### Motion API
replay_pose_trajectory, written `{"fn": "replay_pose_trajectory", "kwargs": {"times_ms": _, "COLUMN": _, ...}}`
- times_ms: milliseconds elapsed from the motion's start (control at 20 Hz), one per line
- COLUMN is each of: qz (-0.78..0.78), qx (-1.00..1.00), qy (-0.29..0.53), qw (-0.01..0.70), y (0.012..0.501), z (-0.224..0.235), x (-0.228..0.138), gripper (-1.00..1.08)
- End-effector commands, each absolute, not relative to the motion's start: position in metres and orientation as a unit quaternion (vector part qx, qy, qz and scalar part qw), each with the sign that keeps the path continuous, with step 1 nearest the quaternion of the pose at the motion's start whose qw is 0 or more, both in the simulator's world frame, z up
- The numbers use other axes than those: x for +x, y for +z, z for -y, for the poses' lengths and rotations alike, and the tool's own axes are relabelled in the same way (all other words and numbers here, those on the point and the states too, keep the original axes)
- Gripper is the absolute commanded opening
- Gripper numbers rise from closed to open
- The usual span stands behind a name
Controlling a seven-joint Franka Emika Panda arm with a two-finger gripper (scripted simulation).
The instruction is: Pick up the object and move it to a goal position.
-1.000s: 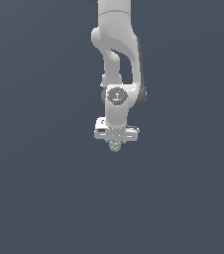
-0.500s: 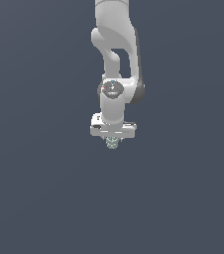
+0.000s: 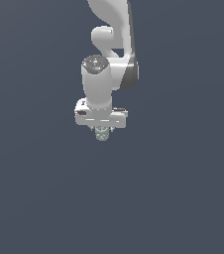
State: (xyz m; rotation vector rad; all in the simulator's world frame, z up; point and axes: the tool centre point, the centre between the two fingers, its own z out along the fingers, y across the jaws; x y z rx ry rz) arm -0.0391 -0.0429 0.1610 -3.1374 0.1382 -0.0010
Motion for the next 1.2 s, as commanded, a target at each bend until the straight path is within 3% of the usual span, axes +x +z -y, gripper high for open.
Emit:
{"fn": "replay_pose_trajectory", "kwargs": {"times_ms": 0, "qz": -0.044, "qx": -0.999, "qy": 0.000, "qw": 0.001, "y": 0.188, "z": 0.058, "x": -0.038, "gripper": -1.00}}
{"fn": "replay_pose_trajectory", "kwargs": {"times_ms": 800, "qz": -0.044, "qx": -0.999, "qy": 0.000, "qw": 0.001, "y": 0.351, "z": 0.150, "x": -0.028, "gripper": -1.00}}
{"fn": "replay_pose_trajectory", "kwargs": {"times_ms": 1150, "qz": -0.044, "qx": -0.999, "qy": 0.000, "qw": 0.000, "y": 0.401, "z": 0.179, "x": -0.022, "gripper": -1.00}}
